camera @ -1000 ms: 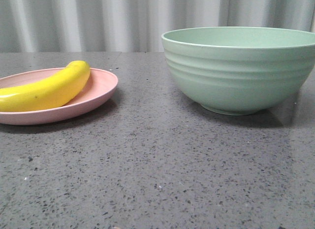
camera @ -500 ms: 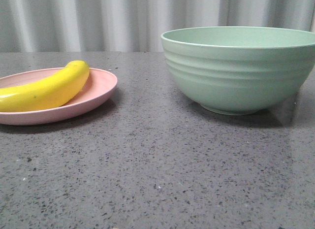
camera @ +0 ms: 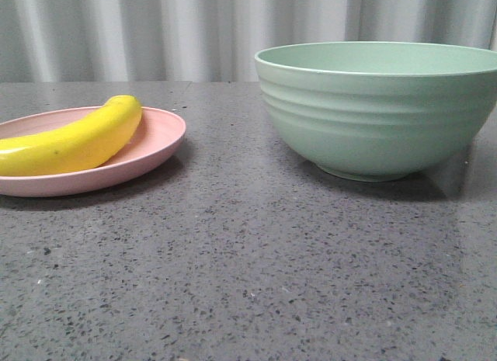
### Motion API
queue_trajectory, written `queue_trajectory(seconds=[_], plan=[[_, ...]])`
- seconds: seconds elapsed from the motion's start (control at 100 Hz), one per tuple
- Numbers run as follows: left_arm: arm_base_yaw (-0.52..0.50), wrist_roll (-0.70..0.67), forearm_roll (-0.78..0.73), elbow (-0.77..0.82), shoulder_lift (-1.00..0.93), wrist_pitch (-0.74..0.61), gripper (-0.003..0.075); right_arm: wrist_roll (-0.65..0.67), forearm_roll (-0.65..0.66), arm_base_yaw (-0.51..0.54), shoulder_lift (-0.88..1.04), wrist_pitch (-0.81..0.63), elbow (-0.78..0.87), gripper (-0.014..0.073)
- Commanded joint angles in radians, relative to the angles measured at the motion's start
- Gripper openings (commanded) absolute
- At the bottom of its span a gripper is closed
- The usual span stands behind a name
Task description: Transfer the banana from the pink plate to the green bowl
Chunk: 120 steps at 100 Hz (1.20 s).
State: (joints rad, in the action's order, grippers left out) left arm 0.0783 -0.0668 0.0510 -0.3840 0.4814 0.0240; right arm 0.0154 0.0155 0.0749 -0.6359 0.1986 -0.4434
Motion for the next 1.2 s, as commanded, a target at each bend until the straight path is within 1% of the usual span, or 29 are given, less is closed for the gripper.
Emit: queue_trajectory(seconds=[0.0,0.05,0.1,0.19,0.27,0.35,0.44,0.53,0.61,0.75,0.8,0.93,1.04,1.19], plan=[[-0.003,-0.001,0.01,-0.037,0.048,-0.162,0.0271,-0.002,-0.005,0.006,-0.033,-0.08,-0.038,-0.0064],[-0.003,-0.001,0.01,-0.037,0.071,-0.194,0.0344,-0.002,-0.005,0.006,-0.043,-0.08,-0.038,-0.0064],[-0.003,-0.001,0.01,-0.037,0.093,-0.222,0.0383,-0.002,-0.005,0.006,-0.051,-0.081,-0.038,-0.0064],[0.0,-0.001,0.01,-0.042,0.131,-0.251,0.0386,-0.002,-0.005,0.006,-0.058,-0.081,-0.038,-0.0064],[0.021,-0.001,0.006,-0.071,0.169,-0.207,0.0386,-0.002,-0.005,0.006,-0.058,-0.089,-0.038,-0.0064],[0.068,-0.001,-0.016,-0.114,0.221,-0.138,0.0389,-0.002,-0.005,0.006,-0.058,-0.108,-0.038,-0.0064],[0.147,-0.001,-0.051,-0.171,0.28,-0.073,0.0398,-0.002,-0.005,0.006,-0.058,-0.129,-0.038,-0.0064],[0.233,-0.001,-0.068,-0.23,0.345,-0.004,0.044,-0.002,-0.005,0.006,-0.058,-0.141,-0.038,-0.0064],[0.305,-0.001,-0.068,-0.278,0.412,0.095,0.0477,-0.002,-0.005,0.006,-0.058,-0.141,-0.038,-0.0064],[0.395,0.004,-0.068,-0.384,0.531,0.304,0.0481,-0.002,-0.005,0.005,-0.058,-0.145,-0.038,-0.0064],[0.413,0.012,-0.068,-0.419,0.571,0.359,0.0481,-0.002,-0.005,0.005,-0.058,-0.147,-0.038,-0.0064],[0.439,0.096,-0.058,-0.511,0.665,0.507,0.0481,-0.002,-0.005,0.005,-0.058,-0.147,-0.038,-0.0064],[0.44,0.187,-0.027,-0.572,0.741,0.578,0.0481,-0.002,-0.005,0.005,-0.058,-0.147,-0.038,-0.0064],[0.44,0.215,-0.027,-0.636,0.833,0.67,0.0481,-0.002,-0.005,0.005,-0.058,-0.147,-0.038,-0.0064]])
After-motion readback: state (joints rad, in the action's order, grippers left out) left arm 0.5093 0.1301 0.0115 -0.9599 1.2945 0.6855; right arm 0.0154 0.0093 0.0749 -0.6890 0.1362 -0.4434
